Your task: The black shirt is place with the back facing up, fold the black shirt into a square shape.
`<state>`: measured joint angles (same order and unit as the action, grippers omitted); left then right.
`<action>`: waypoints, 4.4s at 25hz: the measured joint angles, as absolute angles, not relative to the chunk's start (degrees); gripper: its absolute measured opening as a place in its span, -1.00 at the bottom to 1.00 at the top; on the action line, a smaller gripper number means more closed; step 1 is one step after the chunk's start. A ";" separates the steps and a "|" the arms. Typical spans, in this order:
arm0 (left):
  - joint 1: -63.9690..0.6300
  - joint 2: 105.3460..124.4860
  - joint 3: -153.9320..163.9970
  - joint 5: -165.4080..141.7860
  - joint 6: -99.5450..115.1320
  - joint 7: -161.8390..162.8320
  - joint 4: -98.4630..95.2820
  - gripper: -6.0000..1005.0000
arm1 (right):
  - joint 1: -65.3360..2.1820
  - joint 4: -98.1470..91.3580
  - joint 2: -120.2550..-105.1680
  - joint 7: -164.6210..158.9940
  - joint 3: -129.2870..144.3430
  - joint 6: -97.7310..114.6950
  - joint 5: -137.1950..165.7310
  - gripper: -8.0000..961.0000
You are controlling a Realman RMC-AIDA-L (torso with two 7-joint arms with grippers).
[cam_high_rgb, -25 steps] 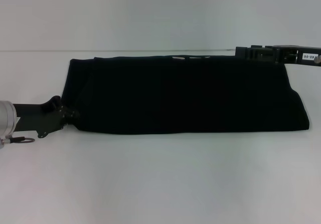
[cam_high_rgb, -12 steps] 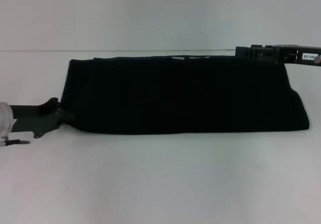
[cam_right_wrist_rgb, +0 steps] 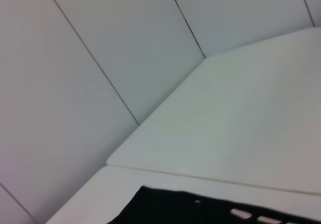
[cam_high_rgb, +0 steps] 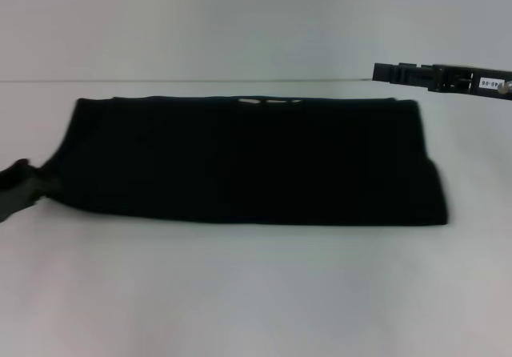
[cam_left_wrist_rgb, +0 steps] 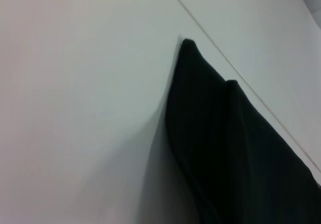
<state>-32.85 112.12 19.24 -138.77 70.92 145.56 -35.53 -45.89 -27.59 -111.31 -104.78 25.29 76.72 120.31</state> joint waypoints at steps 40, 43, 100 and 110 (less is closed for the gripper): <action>-56.13 124.43 24.99 -120.14 61.70 120.30 -4.94 -0.89 | -30.45 -32.64 -106.91 -104.33 24.48 77.47 108.17 0.74; -53.50 124.61 19.74 -117.11 61.19 110.27 1.26 -0.88 | -30.45 -32.69 -106.72 -104.32 24.52 77.94 108.27 0.74; -52.54 123.91 37.49 -117.71 31.89 115.61 -18.29 0.90 | -36.57 -33.16 -106.69 -115.83 31.82 80.87 117.51 0.74; -53.52 123.93 37.70 -118.05 29.87 115.49 -16.67 0.89 | -36.68 -33.02 -106.73 -115.07 31.82 80.52 117.51 0.74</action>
